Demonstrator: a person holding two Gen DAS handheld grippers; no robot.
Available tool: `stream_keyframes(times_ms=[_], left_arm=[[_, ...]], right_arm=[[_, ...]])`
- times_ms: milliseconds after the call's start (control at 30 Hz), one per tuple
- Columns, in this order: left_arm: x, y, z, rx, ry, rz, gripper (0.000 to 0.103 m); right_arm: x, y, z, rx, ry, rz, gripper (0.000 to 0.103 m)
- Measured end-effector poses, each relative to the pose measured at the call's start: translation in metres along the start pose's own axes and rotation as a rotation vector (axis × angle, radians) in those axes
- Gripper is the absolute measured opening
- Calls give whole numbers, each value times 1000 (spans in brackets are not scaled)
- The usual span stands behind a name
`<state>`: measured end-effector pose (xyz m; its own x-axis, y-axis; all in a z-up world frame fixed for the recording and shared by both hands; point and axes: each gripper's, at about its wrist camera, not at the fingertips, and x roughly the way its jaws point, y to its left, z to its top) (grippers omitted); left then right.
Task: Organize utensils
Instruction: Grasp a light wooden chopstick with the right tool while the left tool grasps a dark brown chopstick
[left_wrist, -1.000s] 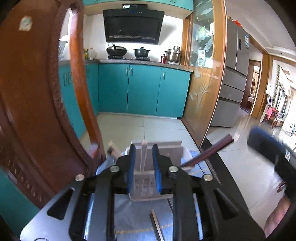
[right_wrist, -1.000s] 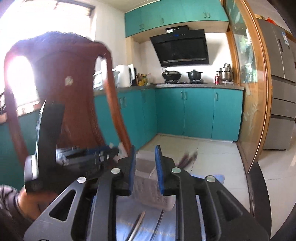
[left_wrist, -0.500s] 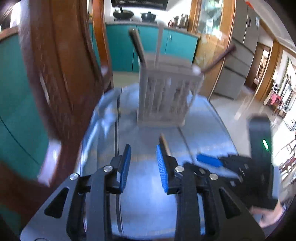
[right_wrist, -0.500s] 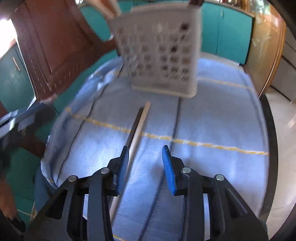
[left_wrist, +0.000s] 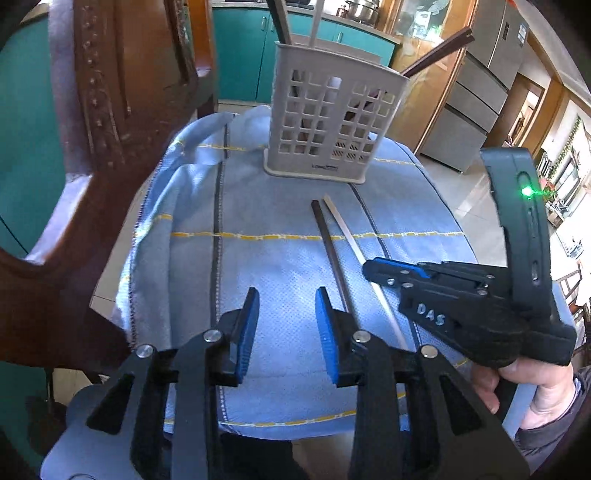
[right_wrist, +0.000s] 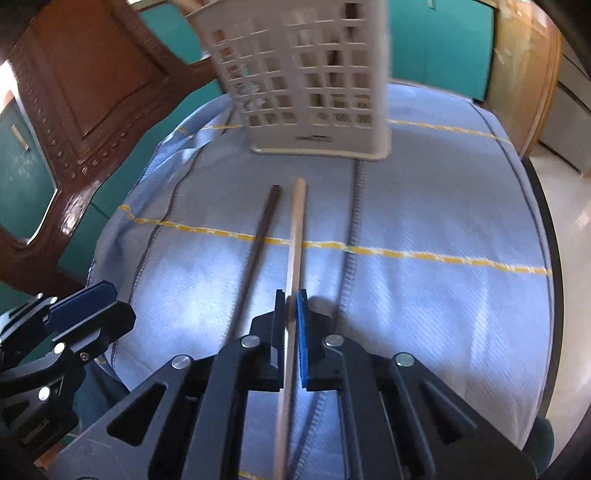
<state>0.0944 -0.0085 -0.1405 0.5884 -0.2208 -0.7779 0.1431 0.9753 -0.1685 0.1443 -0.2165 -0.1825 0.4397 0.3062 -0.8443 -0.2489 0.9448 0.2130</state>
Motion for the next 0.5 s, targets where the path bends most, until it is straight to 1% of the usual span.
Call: stream_keyframes(times_ms=[33,100,200,267,367,433,500], left_arm=[[3,-2,0,1,6,-4,33],[6,-3,0,4,16,-9,33],[10,-5,-1,8,28,-11,33],[12,-7,1,14,32,-10,33],[16,-12,5,30,31,-13,33],[19,-16,9,41,30,-17,35],[22,-21,12,53,34,-20,36]], right_arm=[[-3,-5,0,17,-2,-10,7],[-8,-21,-3,93,-6,-34,7],[-18,-41,-12,197,-2,-46,7],[-23,-49,-19,239,6,-50,7],[-32,-54,-24,243,-23,-44,7],[-35,-57,-23,239,-49,-75,11],[-39,-62,-24,249,-58,-75,18]])
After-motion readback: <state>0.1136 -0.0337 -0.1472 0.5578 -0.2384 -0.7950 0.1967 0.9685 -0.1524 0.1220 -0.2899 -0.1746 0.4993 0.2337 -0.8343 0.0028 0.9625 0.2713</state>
